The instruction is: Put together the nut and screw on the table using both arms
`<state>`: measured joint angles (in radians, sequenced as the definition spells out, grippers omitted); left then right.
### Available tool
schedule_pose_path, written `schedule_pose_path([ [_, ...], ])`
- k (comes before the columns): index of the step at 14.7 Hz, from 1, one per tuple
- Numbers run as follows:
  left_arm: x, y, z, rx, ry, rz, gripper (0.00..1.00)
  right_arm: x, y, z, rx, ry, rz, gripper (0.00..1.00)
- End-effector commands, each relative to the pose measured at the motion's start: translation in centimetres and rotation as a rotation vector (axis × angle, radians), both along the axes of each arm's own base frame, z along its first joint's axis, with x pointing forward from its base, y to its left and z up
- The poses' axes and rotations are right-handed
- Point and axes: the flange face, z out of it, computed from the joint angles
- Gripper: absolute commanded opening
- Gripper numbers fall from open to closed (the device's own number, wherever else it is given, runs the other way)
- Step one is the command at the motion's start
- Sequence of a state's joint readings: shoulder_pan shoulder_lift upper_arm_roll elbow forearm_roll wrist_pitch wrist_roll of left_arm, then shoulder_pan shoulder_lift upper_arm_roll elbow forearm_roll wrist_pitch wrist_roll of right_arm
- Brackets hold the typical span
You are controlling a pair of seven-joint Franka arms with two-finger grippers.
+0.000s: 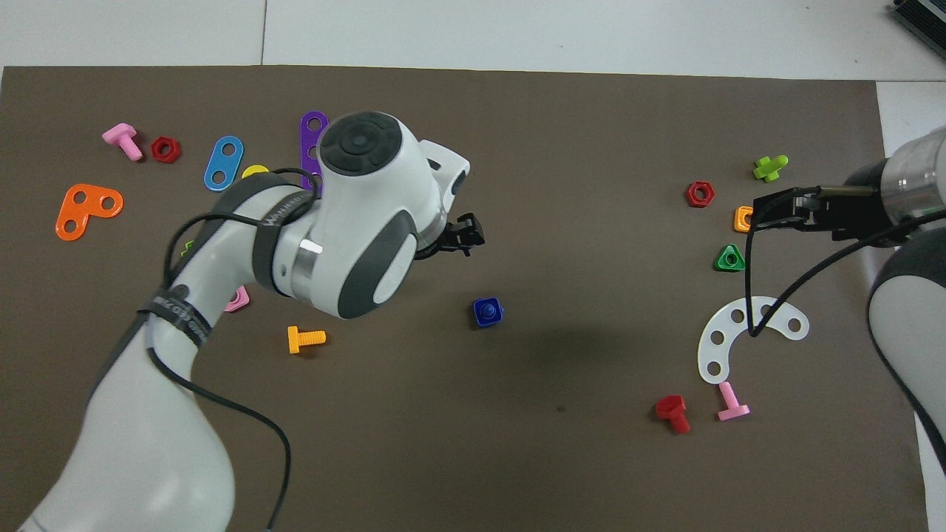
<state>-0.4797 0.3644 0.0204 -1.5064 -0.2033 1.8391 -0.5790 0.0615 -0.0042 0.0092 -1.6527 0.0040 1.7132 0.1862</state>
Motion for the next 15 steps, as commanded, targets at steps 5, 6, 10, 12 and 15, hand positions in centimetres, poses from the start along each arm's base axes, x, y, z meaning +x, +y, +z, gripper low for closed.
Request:
schedule_pose_path([
  [5, 1.1, 24.9, 7.0, 0.068, 0.047, -0.212, 1.0, -0.2, -0.4, -0.1, -0.005, 0.004, 0.021, 1.0],
  [6, 0.8, 28.7, 7.5, 0.076, 0.045, -0.235, 1.0, -0.2, -0.4, -0.1, -0.005, 0.004, 0.021, 1.0],
  [10, -2.1, 39.4, 12.1, 0.087, -0.039, -0.16, 1.0, -0.2, -0.4, -0.1, -0.005, 0.004, 0.021, 1.0],
  [12, -2.8, 39.3, 14.2, 0.096, -0.074, -0.172, 1.0, -0.2, -0.4, -0.1, -0.005, 0.004, 0.021, 1.0],
  [15, -3.6, 37.0, 16.6, 0.135, -0.105, -0.214, 1.0, -0.2, -0.4, -0.1, -0.005, 0.004, 0.021, 1.0],
])
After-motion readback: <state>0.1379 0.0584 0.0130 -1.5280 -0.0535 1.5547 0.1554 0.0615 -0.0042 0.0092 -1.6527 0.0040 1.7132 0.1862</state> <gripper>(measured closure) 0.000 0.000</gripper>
